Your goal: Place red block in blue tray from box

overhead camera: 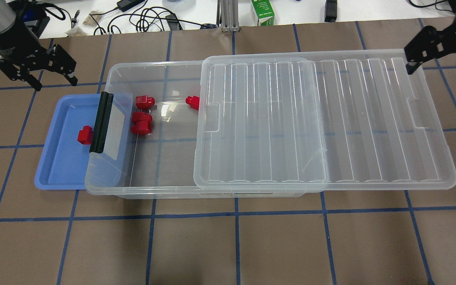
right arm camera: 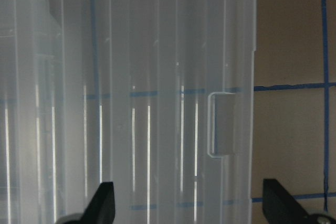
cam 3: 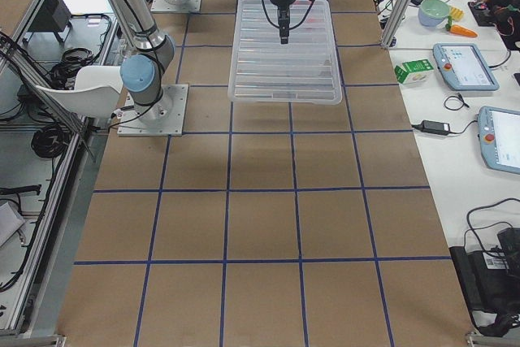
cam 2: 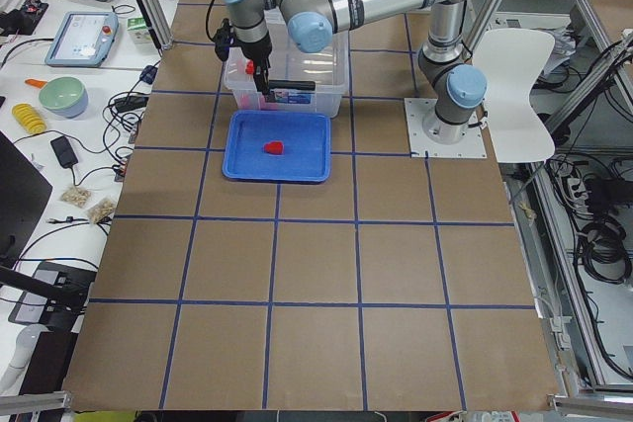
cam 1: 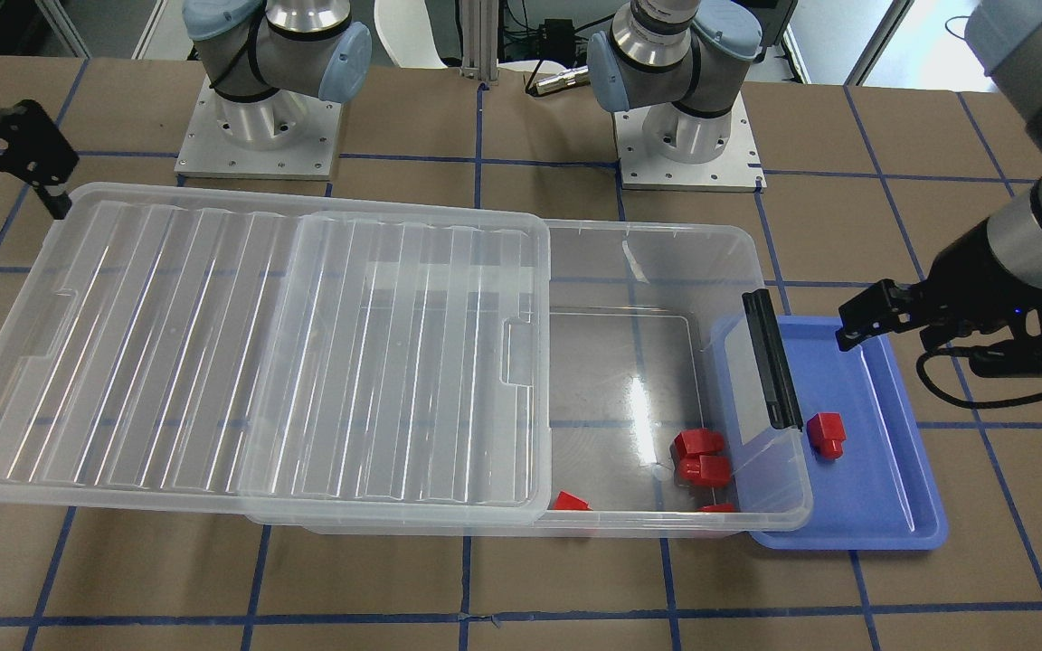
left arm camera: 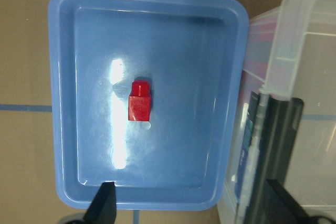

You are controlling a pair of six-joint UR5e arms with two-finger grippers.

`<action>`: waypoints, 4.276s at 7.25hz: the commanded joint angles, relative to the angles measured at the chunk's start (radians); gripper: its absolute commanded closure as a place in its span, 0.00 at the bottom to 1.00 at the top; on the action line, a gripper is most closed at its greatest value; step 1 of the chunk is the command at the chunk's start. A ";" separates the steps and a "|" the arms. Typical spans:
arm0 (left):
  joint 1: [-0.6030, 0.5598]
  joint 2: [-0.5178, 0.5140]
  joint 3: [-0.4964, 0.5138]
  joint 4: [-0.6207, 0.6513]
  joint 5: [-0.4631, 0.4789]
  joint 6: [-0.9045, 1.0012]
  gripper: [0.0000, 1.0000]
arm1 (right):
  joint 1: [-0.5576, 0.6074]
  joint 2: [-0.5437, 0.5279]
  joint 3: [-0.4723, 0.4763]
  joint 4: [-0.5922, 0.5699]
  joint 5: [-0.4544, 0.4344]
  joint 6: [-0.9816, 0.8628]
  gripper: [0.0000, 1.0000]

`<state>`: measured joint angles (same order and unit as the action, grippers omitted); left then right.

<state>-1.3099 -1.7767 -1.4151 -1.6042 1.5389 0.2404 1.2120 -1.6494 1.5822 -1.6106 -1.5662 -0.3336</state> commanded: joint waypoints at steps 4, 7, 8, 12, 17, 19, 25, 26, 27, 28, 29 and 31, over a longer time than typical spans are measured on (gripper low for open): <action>-0.291 0.155 -0.091 -0.040 0.004 -0.220 0.00 | -0.278 0.046 0.235 -0.240 0.011 -0.343 0.00; -0.288 0.183 -0.116 -0.014 0.007 -0.208 0.00 | -0.287 0.049 0.366 -0.383 0.015 -0.364 0.00; -0.281 0.197 -0.123 -0.023 0.007 -0.207 0.00 | -0.288 0.048 0.378 -0.393 0.017 -0.355 0.00; -0.215 0.207 -0.123 -0.055 0.009 -0.193 0.00 | -0.273 0.074 0.378 -0.387 0.020 -0.297 0.00; -0.209 0.230 -0.125 -0.091 0.033 -0.193 0.00 | -0.187 0.065 0.380 -0.387 0.057 -0.184 0.00; -0.207 0.230 -0.127 -0.089 0.033 -0.193 0.00 | -0.135 0.063 0.380 -0.387 0.057 -0.113 0.00; -0.206 0.229 -0.131 -0.088 0.033 -0.193 0.00 | 0.039 0.068 0.377 -0.390 0.055 0.117 0.00; -0.206 0.229 -0.131 -0.086 0.033 -0.193 0.00 | 0.072 0.071 0.374 -0.403 0.055 0.152 0.00; -0.206 0.229 -0.133 -0.086 0.033 -0.193 0.00 | 0.096 0.074 0.374 -0.411 0.054 0.187 0.00; -0.206 0.229 -0.133 -0.086 0.033 -0.193 0.00 | 0.113 0.074 0.374 -0.425 0.054 0.206 0.00; -0.206 0.229 -0.133 -0.086 0.035 -0.193 0.00 | 0.148 0.074 0.372 -0.433 0.054 0.223 0.00; -0.206 0.229 -0.133 -0.086 0.035 -0.193 0.00 | 0.211 0.076 0.372 -0.456 0.054 0.238 0.00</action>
<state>-1.5156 -1.5478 -1.5477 -1.6905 1.5737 0.0476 1.3854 -1.5745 1.9546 -2.0556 -1.5124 -0.1068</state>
